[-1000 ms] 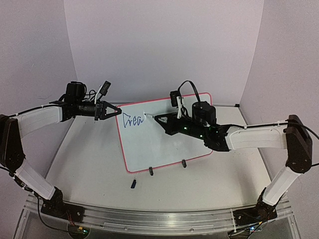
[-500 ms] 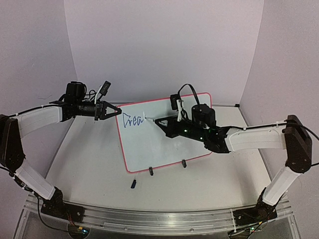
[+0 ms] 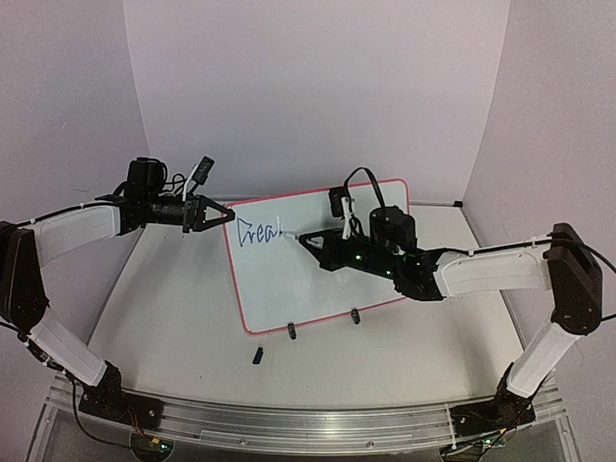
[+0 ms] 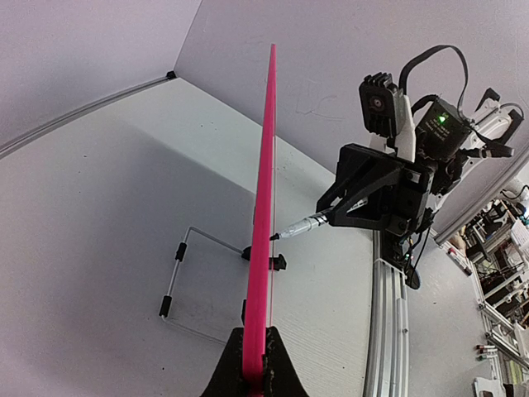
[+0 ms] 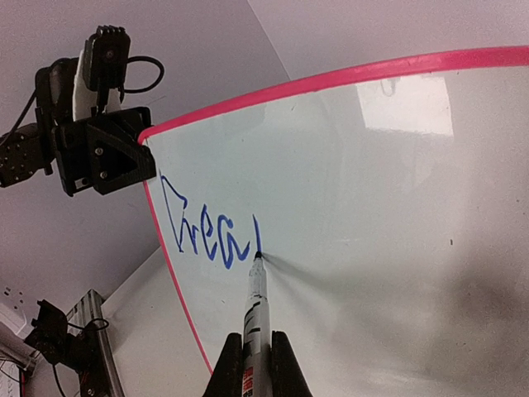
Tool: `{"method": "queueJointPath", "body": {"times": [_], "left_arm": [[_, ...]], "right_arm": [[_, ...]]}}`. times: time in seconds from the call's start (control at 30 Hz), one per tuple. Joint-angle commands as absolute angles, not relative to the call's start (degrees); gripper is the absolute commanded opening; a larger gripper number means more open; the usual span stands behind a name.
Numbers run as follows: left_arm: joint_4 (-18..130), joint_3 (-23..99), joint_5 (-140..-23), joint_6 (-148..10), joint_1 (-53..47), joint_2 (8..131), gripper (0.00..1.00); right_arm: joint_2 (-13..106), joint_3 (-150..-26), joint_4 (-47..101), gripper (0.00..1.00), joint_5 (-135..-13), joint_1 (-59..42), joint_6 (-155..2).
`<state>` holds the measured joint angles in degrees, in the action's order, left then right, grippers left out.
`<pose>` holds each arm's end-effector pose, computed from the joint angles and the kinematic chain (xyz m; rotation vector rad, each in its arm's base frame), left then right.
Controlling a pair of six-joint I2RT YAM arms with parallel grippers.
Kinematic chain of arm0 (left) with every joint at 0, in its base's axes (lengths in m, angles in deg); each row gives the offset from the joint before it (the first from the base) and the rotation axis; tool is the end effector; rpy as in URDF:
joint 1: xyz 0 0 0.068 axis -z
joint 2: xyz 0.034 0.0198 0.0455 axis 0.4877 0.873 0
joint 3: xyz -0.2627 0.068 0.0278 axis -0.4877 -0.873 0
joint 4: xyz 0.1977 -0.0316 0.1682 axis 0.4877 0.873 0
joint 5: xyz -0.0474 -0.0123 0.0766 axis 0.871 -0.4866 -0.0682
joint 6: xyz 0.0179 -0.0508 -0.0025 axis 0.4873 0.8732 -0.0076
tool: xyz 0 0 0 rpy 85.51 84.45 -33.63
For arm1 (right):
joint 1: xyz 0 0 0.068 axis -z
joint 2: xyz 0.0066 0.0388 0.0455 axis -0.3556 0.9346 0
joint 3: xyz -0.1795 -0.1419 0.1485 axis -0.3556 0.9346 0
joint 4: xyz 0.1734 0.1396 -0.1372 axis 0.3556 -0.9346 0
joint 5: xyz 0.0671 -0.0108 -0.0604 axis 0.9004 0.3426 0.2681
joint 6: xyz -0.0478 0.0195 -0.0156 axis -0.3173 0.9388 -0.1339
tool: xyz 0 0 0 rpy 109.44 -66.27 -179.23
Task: Write a sentence on the whiteboard
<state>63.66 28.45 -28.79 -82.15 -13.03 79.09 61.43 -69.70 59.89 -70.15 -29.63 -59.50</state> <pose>0.3059 -0.1209 0.2947 0.9450 1.7617 -1.2403 0.2384 0.3003 0.2589 -0.5813 1.7169 1.1243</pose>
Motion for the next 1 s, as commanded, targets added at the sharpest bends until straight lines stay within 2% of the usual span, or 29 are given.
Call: {"method": "queueJointPath", "body": {"times": [0.0,0.53,0.97], "left_arm": [[67.61,28.75,-30.03,-87.12,-11.44,79.47,0.00],[67.70,28.78,-30.06,-87.15,-11.35,79.47,0.00],[67.70,28.83,-30.05,-87.23,-11.26,79.63,0.00]], "right_arm": [[61.40,-71.74,64.52,0.00,-72.59,-29.81,-59.38],[60.25,-69.84,63.75,0.00,-76.98,-29.79,-59.89],[59.64,-66.21,62.96,0.00,-74.62,-29.96,-58.48]]}}
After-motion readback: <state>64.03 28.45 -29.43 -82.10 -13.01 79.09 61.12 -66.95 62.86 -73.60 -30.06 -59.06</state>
